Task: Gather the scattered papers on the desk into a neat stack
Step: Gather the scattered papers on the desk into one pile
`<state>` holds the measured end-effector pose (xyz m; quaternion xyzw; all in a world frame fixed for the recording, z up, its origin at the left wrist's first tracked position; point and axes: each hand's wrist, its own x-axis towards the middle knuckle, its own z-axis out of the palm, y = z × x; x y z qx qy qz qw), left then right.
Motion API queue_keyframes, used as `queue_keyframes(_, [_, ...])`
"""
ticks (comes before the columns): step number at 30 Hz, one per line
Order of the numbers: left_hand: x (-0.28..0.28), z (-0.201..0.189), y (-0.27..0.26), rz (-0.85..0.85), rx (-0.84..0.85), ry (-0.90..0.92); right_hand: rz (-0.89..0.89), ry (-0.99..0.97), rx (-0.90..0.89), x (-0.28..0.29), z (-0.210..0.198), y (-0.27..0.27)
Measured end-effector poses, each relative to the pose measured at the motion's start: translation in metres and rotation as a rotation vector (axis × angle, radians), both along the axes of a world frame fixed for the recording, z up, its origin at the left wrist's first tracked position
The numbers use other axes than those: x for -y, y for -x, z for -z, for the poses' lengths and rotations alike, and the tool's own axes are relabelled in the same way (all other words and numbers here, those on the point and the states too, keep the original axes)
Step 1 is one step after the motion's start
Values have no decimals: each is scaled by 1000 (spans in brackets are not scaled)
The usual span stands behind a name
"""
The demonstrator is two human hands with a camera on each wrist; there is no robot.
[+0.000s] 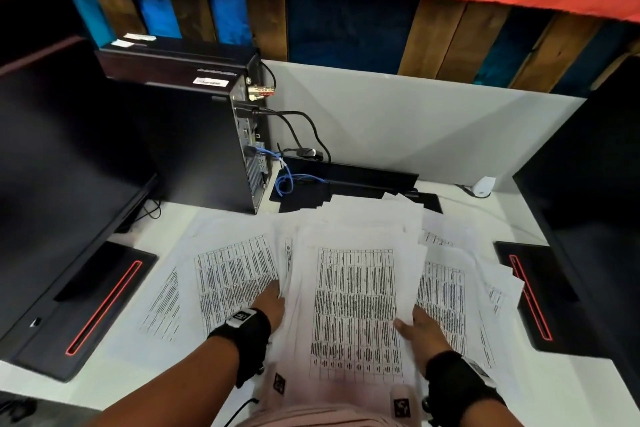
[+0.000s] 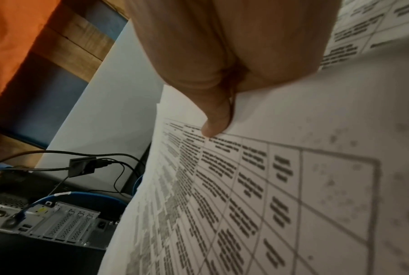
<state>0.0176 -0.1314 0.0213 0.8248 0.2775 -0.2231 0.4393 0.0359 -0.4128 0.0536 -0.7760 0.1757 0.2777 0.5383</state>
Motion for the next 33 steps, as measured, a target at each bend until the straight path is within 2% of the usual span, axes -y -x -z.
queue_keyframes(2, [-4, 0, 3, -58, 22, 25, -33, 26, -2, -2, 7, 1])
queue_keyframes(6, [-31, -12, 9, -374, 54, 65, -108, 118, 26, -9, 19, -2])
queue_keyframes(8, [-61, -16, 18, -415, 9, -101, -159, 161, 33, -10, 20, -6])
queue_keyframes(10, [-94, -18, 34, -444, -137, -308, -184, 178, 40, -9, 23, -10])
queue_keyframes(13, [-132, -18, 58, -492, -272, -474, -177, 179, 34, -7, 28, -11])
queue_keyframes(18, [-148, 5, 74, -501, -214, -566, -155, 163, 15, -6, 37, -12])
queue_keyframes(20, [-144, 3, 72, -525, -204, -568, -151, 157, 13, -5, 43, -12])
queue_keyframes(25, [-129, -18, 65, -354, -250, -584, -162, 200, 20, -5, 42, -12])
queue_keyframes(27, [-115, -24, 61, -291, -220, -580, -158, 193, 29, -5, 44, -14])
queue_keyframes(29, [-100, -22, 57, -367, -126, -475, -154, 186, 41, -4, 47, -14])
queue_keyframes(31, [-86, -24, 53, -493, -48, -276, -163, 193, 26, -4, 47, -13])
queue_keyframes(33, [-78, -28, 49, -467, -28, -185, -170, 193, 26, -5, 46, -13])
